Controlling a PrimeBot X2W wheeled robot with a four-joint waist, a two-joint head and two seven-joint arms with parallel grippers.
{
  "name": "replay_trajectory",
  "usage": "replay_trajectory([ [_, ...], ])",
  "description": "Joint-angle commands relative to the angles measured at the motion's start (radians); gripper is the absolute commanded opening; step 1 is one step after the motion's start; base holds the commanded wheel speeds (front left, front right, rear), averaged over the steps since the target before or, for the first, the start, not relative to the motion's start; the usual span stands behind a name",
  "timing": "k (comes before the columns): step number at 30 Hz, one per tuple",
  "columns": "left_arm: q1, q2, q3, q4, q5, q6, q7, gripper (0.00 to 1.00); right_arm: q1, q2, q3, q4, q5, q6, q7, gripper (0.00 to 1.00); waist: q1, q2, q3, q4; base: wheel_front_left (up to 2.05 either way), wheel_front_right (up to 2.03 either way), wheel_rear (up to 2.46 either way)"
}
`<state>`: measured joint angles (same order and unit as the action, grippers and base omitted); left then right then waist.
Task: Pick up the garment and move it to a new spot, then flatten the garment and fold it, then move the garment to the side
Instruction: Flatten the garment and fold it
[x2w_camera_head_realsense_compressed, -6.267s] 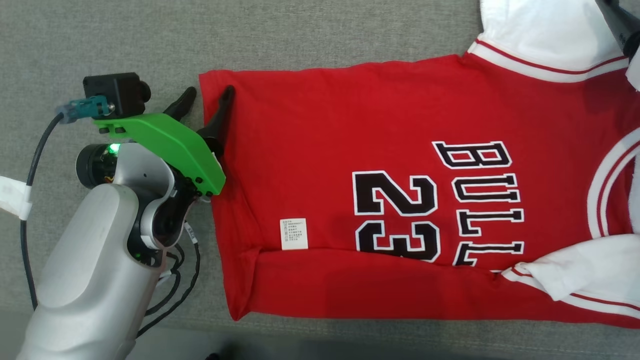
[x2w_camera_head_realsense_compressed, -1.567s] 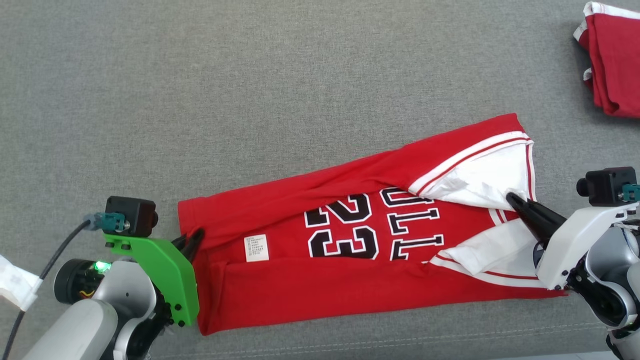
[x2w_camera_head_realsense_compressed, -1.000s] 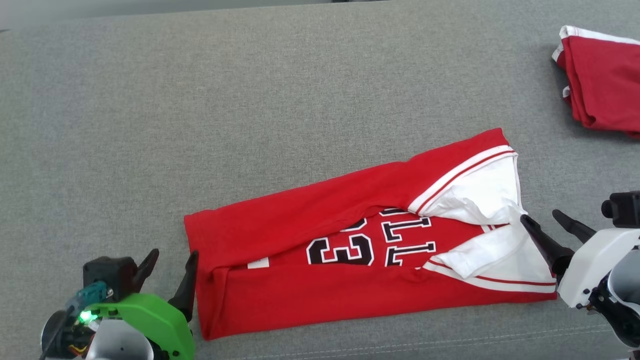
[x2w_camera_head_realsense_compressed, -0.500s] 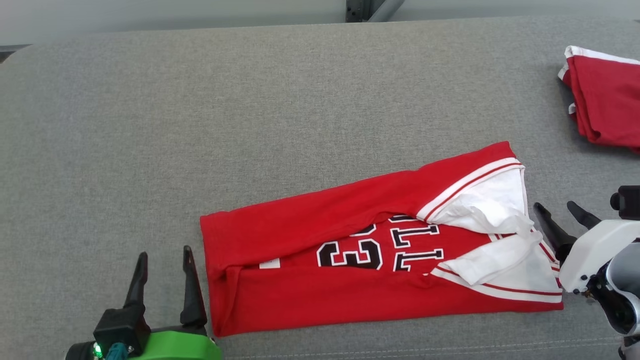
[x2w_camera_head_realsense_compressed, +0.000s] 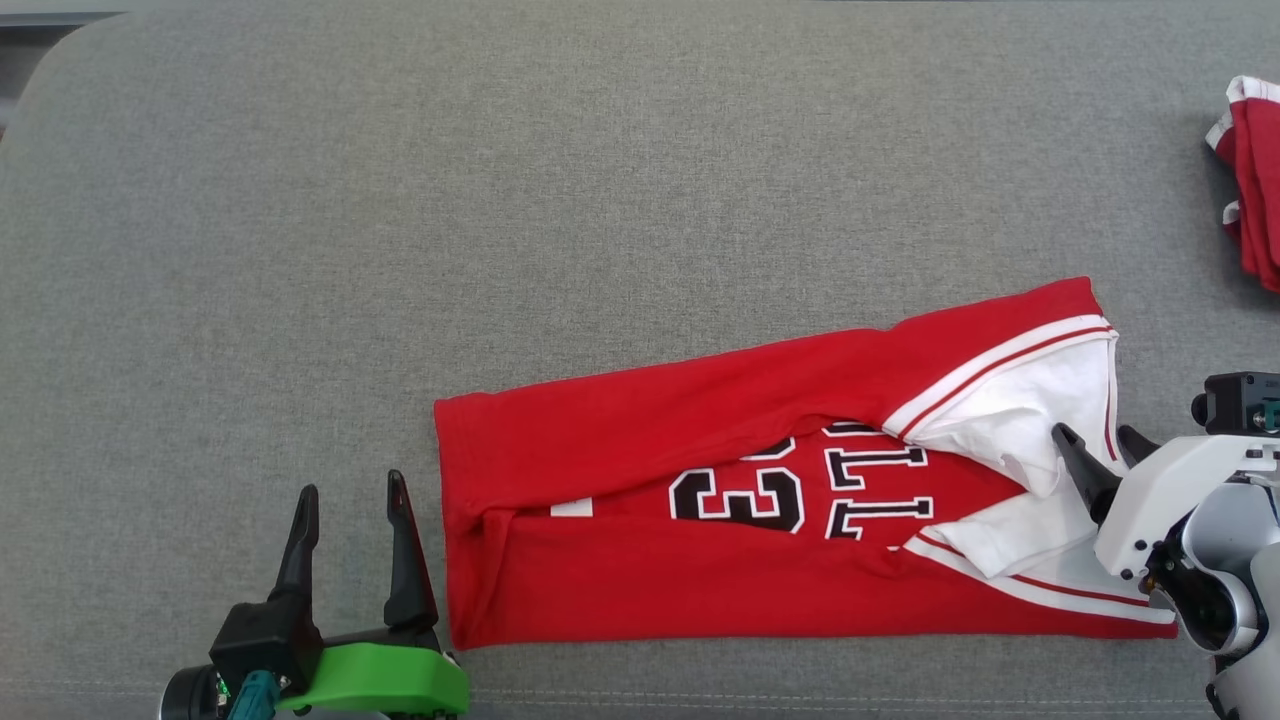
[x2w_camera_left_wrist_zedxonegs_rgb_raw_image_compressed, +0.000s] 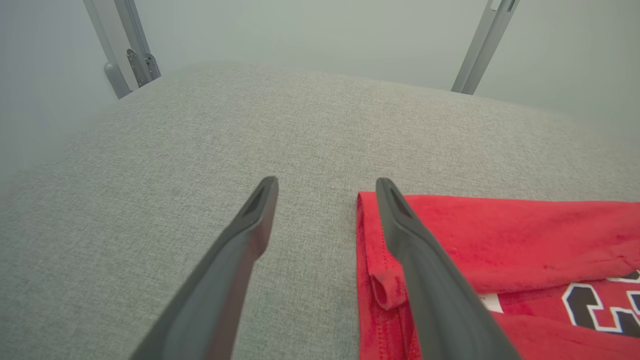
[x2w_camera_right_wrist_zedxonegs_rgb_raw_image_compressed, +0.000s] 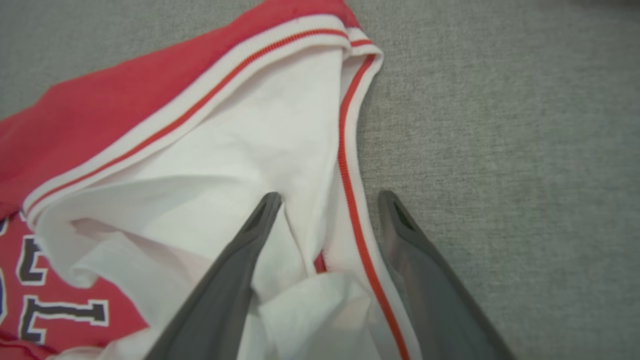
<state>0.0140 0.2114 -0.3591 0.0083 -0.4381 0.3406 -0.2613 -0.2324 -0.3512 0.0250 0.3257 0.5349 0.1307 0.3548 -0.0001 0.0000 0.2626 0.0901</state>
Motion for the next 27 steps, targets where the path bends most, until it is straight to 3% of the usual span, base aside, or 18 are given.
replay_trajectory([
  [1, 0.01, -0.015, 0.013, 0.006, 0.014, -0.015, -0.004, 1.0, 0.02, -0.003, 0.006, 0.015, 0.009, 0.0, 0.0, 1.0, 0.0001, 0.0, 0.0, 0.001, 0.0, 0.0, 0.0],
  [14, 0.039, -0.079, 0.083, 0.042, 0.073, -0.086, -0.005, 1.0, 0.03, -0.001, 0.054, 0.059, 0.055, 0.0, -0.023, 1.0, 0.0001, 0.0, -0.015, -0.014, 0.0, 0.0, 0.0],
  [17, 0.041, -0.083, 0.091, 0.046, 0.08, -0.093, -0.005, 1.0, 0.027, -0.005, 0.06, 0.063, 0.06, 0.0, -0.026, 0.92, 0.0001, 0.0, -0.018, -0.014, 0.0, 0.0, 0.0],
  [21, 0.045, -0.093, 0.102, 0.056, 0.091, -0.105, -0.005, 1.0, 0.023, -0.009, 0.079, 0.071, 0.073, 0.0, -0.022, 0.63, 0.0001, 0.0, -0.02, -0.014, 0.0, 0.0, 0.0],
  [23, 0.046, -0.099, 0.107, 0.062, 0.096, -0.112, -0.005, 1.0, 0.019, -0.007, 0.094, 0.075, 0.082, 0.0, -0.021, 0.38, 0.0001, 0.0, -0.021, -0.013, 0.0, 0.0, 0.0],
  [24, 0.046, -0.101, 0.109, 0.064, 0.097, -0.116, -0.005, 1.0, 0.017, -0.004, 0.103, 0.076, 0.094, 0.0, -0.02, 0.06, 0.0001, 0.0, -0.022, -0.013, 0.0, 0.0, 0.0],
  [25, 0.047, -0.104, 0.112, 0.067, 0.099, -0.12, -0.005, 1.0, 0.015, -0.003, 0.116, 0.074, 0.106, 0.0, -0.017, 0.0, 0.0001, 0.0, -0.022, -0.012, 0.0, 0.0, 0.0],
  [27, 0.047, -0.109, 0.117, 0.071, 0.105, -0.126, -0.005, 1.0, 0.009, -0.004, 0.128, 0.077, 0.131, 0.0, -0.026, 0.0, 0.0001, 0.0, -0.022, -0.012, 0.0, 0.0, 0.0],
])
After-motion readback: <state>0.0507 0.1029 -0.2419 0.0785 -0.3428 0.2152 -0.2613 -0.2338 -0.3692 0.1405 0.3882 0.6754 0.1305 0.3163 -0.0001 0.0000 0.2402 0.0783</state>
